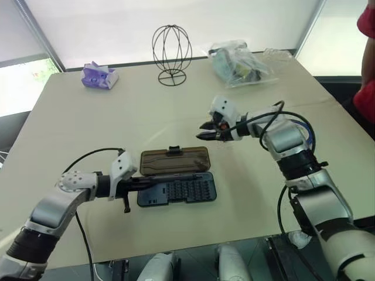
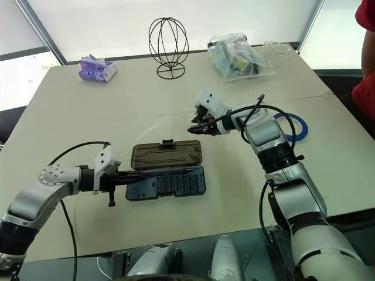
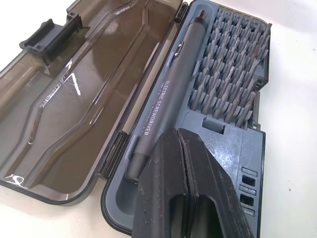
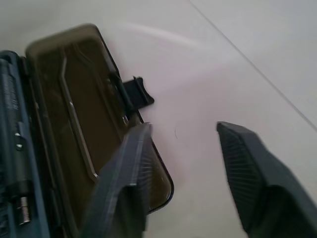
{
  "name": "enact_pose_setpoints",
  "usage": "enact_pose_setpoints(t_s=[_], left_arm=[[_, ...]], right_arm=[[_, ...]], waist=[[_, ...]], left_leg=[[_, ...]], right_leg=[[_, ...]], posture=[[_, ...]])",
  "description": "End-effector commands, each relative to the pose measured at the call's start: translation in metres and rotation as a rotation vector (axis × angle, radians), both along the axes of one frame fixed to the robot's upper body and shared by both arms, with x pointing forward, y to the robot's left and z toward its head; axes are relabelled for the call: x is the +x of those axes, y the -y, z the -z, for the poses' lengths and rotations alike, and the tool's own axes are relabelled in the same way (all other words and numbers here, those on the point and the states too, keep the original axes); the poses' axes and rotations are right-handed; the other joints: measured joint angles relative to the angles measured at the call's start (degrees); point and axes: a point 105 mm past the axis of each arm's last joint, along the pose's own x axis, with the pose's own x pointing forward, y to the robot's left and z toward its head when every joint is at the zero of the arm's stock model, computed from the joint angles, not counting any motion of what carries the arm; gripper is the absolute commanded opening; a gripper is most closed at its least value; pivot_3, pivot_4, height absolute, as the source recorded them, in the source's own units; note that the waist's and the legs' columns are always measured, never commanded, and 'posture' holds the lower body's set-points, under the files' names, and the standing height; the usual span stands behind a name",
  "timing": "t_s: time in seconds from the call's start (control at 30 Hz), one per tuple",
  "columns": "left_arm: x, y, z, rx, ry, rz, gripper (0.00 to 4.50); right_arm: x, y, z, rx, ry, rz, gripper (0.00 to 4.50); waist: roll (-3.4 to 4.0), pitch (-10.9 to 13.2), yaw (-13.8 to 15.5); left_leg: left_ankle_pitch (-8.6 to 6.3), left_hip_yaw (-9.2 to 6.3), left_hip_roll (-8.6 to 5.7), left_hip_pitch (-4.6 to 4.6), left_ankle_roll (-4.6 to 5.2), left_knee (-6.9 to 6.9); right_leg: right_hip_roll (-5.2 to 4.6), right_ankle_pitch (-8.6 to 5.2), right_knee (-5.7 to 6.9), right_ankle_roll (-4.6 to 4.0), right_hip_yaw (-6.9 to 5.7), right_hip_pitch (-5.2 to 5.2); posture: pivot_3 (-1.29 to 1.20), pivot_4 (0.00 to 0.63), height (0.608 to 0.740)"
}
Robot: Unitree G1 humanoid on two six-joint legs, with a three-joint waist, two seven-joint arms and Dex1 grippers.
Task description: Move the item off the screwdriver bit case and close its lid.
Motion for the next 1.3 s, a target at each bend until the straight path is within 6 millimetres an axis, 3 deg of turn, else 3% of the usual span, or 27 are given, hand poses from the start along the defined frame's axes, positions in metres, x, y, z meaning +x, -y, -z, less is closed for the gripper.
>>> enact_pose_setpoints(t_s=[0.03, 0.33, 0.47, 0.6, 0.7, 0.83, 0.87, 0.97, 1.3], left_arm=[[-0.013, -0.002, 0.020, 0.042, -0.077, -0.003, 0.00], [-0.020, -0.006, 0.023, 0.096, -0.072, -0.007, 0.00], [-0.018, -0.007, 0.027, 0.106, -0.073, -0.017, 0.00], [-0.018, -0.009, 0.032, 0.114, -0.075, -0.030, 0.00], [-0.020, -0.010, 0.035, 0.113, -0.076, -0.039, 0.00], [-0.022, -0.011, 0.038, 0.107, -0.077, -0.064, 0.00], [-0.022, -0.012, 0.039, 0.108, -0.078, -0.069, 0.00], [-0.025, -0.014, 0.041, 0.109, -0.082, -0.079, 0.00], [-0.021, -0.014, 0.045, 0.107, -0.080, -0.098, 0.00]], right_arm=[[0.007, -0.011, -0.012, -0.022, 0.056, -0.040, 3.42], [0.015, -0.020, 0.000, -0.033, 0.008, -0.052, 3.42], [0.013, -0.034, 0.009, -0.024, -0.053, -0.082, 3.42], [0.010, -0.043, 0.030, -0.075, -0.120, -0.100, 3.42], [0.010, -0.044, 0.047, -0.121, -0.149, -0.099, 2.51], [0.005, -0.041, 0.070, -0.195, -0.185, -0.130, 0.53], [0.004, -0.040, 0.072, -0.205, -0.188, -0.137, 0.24], [0.001, -0.037, 0.079, -0.240, -0.183, -0.171, 0.05], [0.010, -0.021, 0.084, -0.312, -0.036, -0.185, 0.01]], waist=[[0.00, 0.0, -0.1], [0.02, 0.0, -0.1], [0.03, 0.0, -0.2], [0.04, 0.0, -0.4], [0.05, 0.0, -0.4], [0.16, -0.2, -0.8], [0.15, -0.3, -0.9], [0.26, -0.6, -1.0], [0.70, -1.4, -1.3]], left_leg=[[0.00, 0.00, 0.00, -0.01, 0.00, 0.00], [0.00, 0.03, 0.01, 0.00, 0.00, 0.00], [0.00, 0.03, 0.02, 0.03, 0.00, 0.00], [0.00, 0.03, 0.03, 0.05, 0.00, -0.01], [0.00, 0.01, 0.02, 0.09, 0.00, -0.01], [0.00, 0.02, 0.04, 0.27, -0.01, -0.03], [0.00, 0.02, 0.04, 0.35, -0.01, -0.03], [-0.01, 0.02, 0.06, 1.11, -0.02, -0.35], [0.00, 0.02, 0.10, 1.23, -0.03, -0.67]], right_leg=[[0.00, 0.00, 0.00, 0.00, 0.00, -0.01], [0.01, 0.01, 0.02, -0.01, -0.01, 0.00], [0.02, 0.02, 0.02, -0.02, -0.01, -0.01], [0.02, 0.02, 0.06, -0.03, -0.01, -0.01], [0.03, 0.02, 0.10, -0.03, -0.01, 0.02], [0.04, 0.03, 0.14, -0.04, -0.02, 0.15], [0.04, 0.03, 0.18, -0.04, -0.02, 0.21], [0.05, 0.02, 0.19, -0.05, 0.00, 0.80], [0.07, 0.02, -0.02, -0.05, 0.02, 0.84]], posture=[[0.00, 0.150, 0.740], [0.00, 0.150, 0.740], [0.00, 0.150, 0.740], [0.00, 0.150, 0.740], [0.00, 0.150, 0.740], [0.00, 0.150, 0.740], [0.00, 0.150, 0.740], [0.00, 0.150, 0.740], [0.00, 0.150, 0.740]])
